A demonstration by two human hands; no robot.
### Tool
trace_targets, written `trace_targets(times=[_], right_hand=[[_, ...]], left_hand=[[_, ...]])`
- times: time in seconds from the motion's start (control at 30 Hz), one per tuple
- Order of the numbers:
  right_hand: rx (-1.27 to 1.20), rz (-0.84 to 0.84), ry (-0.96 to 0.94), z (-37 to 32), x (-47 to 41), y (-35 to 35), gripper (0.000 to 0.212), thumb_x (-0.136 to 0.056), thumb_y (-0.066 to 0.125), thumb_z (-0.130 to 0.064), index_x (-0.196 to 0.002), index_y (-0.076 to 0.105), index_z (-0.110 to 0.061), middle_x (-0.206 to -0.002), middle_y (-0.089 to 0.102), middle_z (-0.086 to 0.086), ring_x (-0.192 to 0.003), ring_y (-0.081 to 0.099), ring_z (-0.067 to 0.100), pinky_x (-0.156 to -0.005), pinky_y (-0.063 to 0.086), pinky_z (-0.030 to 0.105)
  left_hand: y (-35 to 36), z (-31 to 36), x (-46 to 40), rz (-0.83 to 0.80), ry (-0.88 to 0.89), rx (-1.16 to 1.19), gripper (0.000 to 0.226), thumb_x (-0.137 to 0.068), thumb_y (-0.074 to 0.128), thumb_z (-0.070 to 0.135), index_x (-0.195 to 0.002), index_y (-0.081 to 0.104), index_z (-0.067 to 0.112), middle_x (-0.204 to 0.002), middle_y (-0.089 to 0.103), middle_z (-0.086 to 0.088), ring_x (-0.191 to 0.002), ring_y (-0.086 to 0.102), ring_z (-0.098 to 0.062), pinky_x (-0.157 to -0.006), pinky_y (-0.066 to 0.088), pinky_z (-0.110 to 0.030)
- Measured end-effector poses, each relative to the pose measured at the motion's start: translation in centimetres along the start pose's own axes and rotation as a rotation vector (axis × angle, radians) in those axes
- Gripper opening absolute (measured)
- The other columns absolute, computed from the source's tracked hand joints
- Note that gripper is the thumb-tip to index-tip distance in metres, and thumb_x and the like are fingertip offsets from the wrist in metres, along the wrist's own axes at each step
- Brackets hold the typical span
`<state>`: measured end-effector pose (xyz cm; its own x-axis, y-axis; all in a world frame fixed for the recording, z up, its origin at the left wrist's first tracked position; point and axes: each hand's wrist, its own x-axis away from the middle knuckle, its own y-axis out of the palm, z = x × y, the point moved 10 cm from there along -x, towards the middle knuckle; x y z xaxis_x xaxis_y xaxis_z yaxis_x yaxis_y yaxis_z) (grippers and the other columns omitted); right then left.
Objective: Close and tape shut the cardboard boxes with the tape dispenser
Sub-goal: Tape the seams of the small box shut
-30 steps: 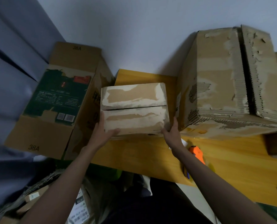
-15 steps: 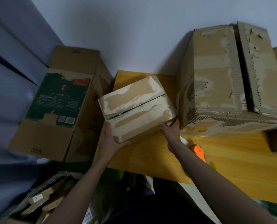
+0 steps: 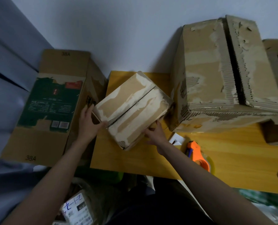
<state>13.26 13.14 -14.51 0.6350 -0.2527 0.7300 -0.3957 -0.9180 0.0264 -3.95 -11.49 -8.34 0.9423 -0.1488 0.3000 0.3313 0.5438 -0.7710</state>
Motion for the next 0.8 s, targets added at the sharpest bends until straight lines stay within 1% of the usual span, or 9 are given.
trace_targets(times=[0.07, 0.17, 0.27, 0.4, 0.47, 0.53, 0.63, 0.7, 0.8], right_hand=[[0.019, -0.031, 0.006, 0.3, 0.1, 0.6, 0.086, -0.093, 0.072, -0.030, -0.153, 0.013, -0.041, -0.148, 0.044, 0.007, -0.121, 0.058, 0.034, -0.082, 0.061, 0.051], [0.008, -0.074, 0.018, 0.7, 0.4, 1.1, 0.082, -0.096, 0.068, -0.028, -0.154, 0.010, -0.039, -0.147, 0.047, 0.007, -0.107, 0.068, 0.031, -0.072, 0.064, 0.042], [-0.009, -0.068, -0.043, -0.5, 0.2, 0.6, 0.079, -0.097, 0.067, -0.030, -0.155, 0.012, -0.037, -0.144, 0.047, -0.002, -0.110, 0.068, 0.028, -0.078, 0.063, 0.043], [0.019, 0.075, -0.105, -1.6, -0.4, -3.1, 0.086, -0.094, 0.070, -0.032, -0.159, 0.014, -0.028, -0.152, 0.037, -0.004, -0.138, 0.042, 0.023, -0.110, 0.045, 0.047], [0.201, 0.128, -0.122, -0.8, 0.1, -4.0, 0.073, -0.094, 0.068, -0.034, -0.154, 0.026, -0.025, -0.142, 0.040, -0.006, -0.135, 0.041, 0.020, -0.109, 0.045, 0.045], [0.348, 0.105, -0.128, 0.3, 0.3, -3.6, 0.061, -0.096, 0.061, -0.038, -0.148, 0.030, -0.031, -0.138, 0.047, -0.001, -0.125, 0.051, 0.027, -0.099, 0.052, 0.049], [0.200, 0.081, -0.062, 0.3, -0.4, -4.1, 0.050, -0.103, 0.054, -0.027, -0.147, 0.031, -0.028, -0.127, 0.053, -0.001, -0.108, 0.060, 0.028, -0.091, 0.056, 0.052], [0.143, 0.135, -0.084, -1.3, -1.1, -5.2, 0.051, -0.103, 0.054, -0.019, -0.149, 0.033, -0.022, -0.125, 0.054, -0.003, -0.112, 0.058, 0.026, -0.097, 0.053, 0.051], [0.119, 0.170, -0.111, -3.3, -1.5, -6.1, 0.067, -0.104, 0.051, -0.016, -0.160, 0.015, -0.021, -0.135, 0.046, -0.004, -0.127, 0.047, 0.025, -0.101, 0.044, 0.043]], left_hand=[[0.1, -0.1, -1.6, -0.045, -0.023, -0.007, 0.101, -0.082, 0.081, 0.039, -0.160, 0.019, 0.030, -0.168, 0.012, 0.003, -0.153, 0.016, -0.026, -0.119, 0.025, -0.057], [1.4, 0.5, -2.1, -0.112, -0.027, 0.018, 0.098, -0.081, 0.082, 0.036, -0.159, 0.022, 0.025, -0.161, 0.024, -0.004, -0.145, 0.031, -0.030, -0.114, 0.035, -0.053], [1.9, 0.5, -1.1, -0.091, -0.041, 0.005, 0.098, -0.079, 0.084, 0.036, -0.156, 0.026, 0.019, -0.153, 0.027, -0.007, -0.137, 0.038, -0.032, -0.110, 0.039, -0.048], [3.5, 0.6, 1.2, -0.141, -0.038, -0.029, 0.109, -0.077, 0.083, 0.047, -0.160, 0.017, 0.020, -0.152, 0.024, -0.006, -0.138, 0.036, -0.031, -0.111, 0.038, -0.045], [5.3, 1.5, 2.6, -0.166, 0.028, -0.064, 0.107, -0.083, 0.078, 0.045, -0.162, 0.011, 0.020, -0.155, 0.021, -0.006, -0.140, 0.035, -0.031, -0.111, 0.039, -0.044], [6.8, 2.1, 3.5, -0.158, 0.044, -0.094, 0.104, -0.089, 0.073, 0.043, -0.162, 0.004, 0.019, -0.160, 0.016, -0.005, -0.144, 0.031, -0.032, -0.114, 0.039, -0.045], [7.8, 3.2, 2.8, -0.118, 0.025, -0.132, 0.101, -0.092, 0.069, 0.042, -0.162, 0.002, 0.014, -0.163, 0.011, -0.010, -0.148, 0.024, -0.034, -0.118, 0.035, -0.047], [8.1, 4.6, 1.4, -0.129, 0.038, -0.125, 0.095, -0.096, 0.066, 0.041, -0.162, 0.003, 0.013, -0.164, 0.011, -0.010, -0.149, 0.024, -0.034, -0.118, 0.034, -0.045], [8.9, 6.7, -1.5, -0.214, 0.038, -0.055, 0.089, -0.100, 0.058, 0.041, -0.162, 0.000, 0.013, -0.168, 0.009, -0.008, -0.152, 0.020, -0.031, -0.117, 0.030, -0.041]])
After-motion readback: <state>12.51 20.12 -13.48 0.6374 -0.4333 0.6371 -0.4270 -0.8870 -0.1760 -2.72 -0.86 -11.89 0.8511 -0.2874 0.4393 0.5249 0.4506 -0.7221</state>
